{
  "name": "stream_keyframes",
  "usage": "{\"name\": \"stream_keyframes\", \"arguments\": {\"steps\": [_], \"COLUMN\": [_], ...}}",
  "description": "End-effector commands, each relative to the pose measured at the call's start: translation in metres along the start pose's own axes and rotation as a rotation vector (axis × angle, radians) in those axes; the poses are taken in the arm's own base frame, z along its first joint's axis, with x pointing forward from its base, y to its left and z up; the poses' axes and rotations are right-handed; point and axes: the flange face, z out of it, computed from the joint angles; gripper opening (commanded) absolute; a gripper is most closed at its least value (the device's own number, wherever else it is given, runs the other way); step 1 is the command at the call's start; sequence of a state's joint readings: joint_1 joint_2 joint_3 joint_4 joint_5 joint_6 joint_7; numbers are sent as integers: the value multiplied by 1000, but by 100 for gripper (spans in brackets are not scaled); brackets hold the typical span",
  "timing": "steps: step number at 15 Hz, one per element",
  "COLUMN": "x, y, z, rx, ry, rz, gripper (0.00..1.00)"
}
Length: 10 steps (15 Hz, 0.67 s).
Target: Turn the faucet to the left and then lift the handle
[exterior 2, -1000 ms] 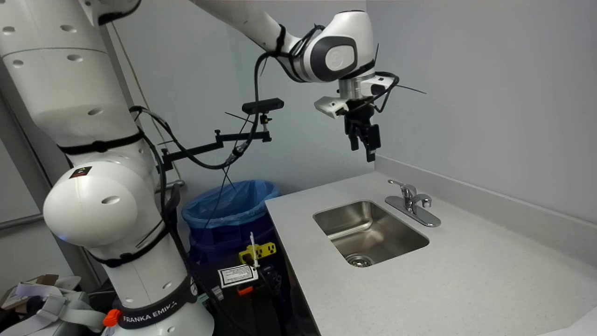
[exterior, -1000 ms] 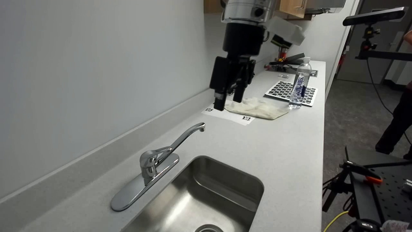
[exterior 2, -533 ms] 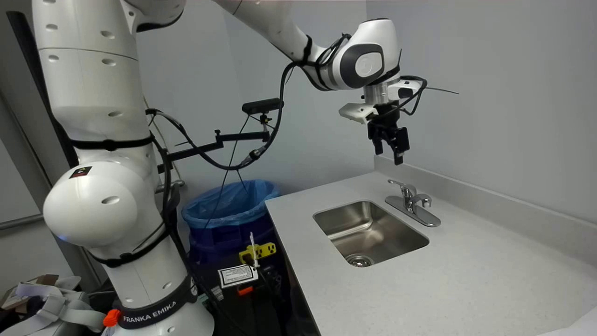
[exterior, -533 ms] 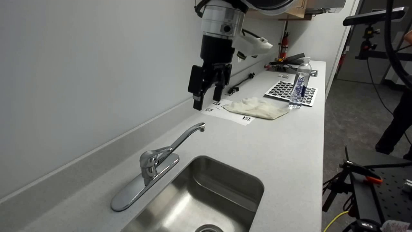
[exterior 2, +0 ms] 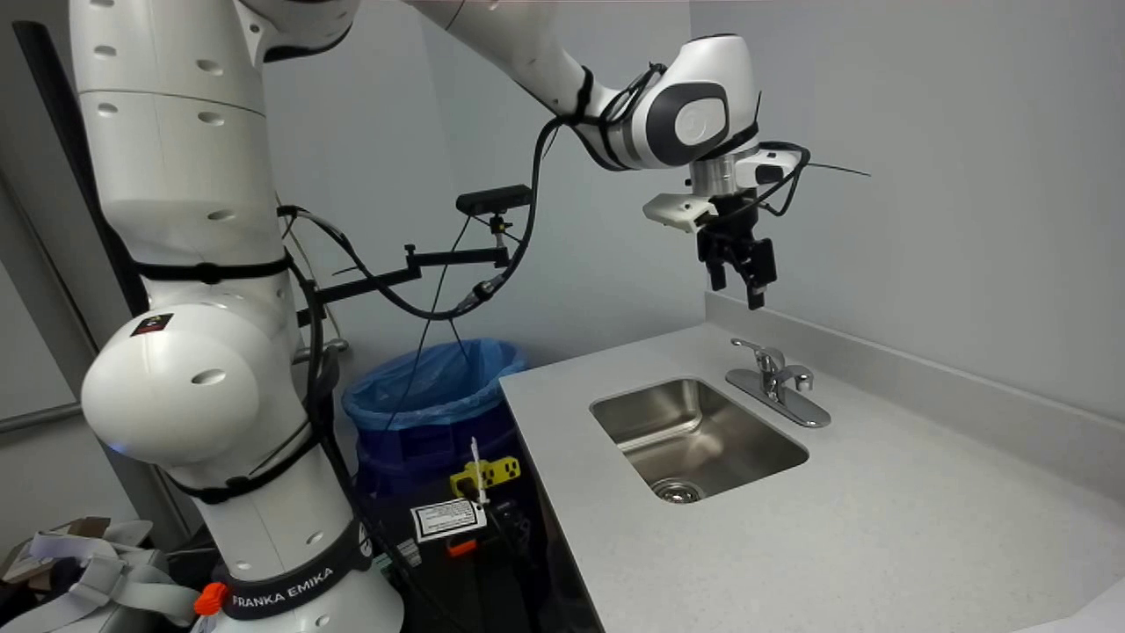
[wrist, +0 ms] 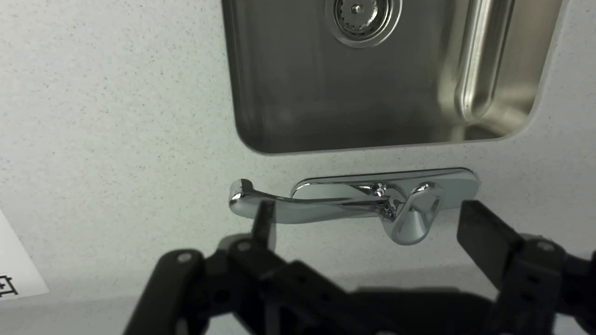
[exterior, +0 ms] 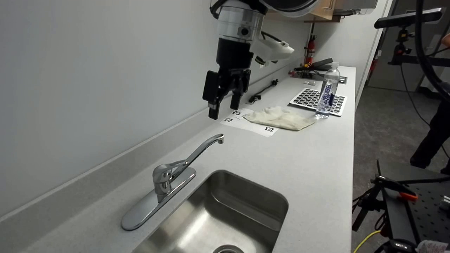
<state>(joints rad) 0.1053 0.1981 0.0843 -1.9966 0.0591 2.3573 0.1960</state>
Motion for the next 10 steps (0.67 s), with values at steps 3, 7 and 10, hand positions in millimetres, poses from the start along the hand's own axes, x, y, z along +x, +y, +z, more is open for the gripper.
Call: {"name": "stream_keyframes", "arguments": {"steps": [3, 7, 10], "x": [6, 23, 41], "y": [0, 0, 1], "z": [4, 19, 35], "rx": [-5, 0, 5], "ry": [7, 35, 69], "rz": [5, 26, 46], "gripper": [100, 100, 100]}}
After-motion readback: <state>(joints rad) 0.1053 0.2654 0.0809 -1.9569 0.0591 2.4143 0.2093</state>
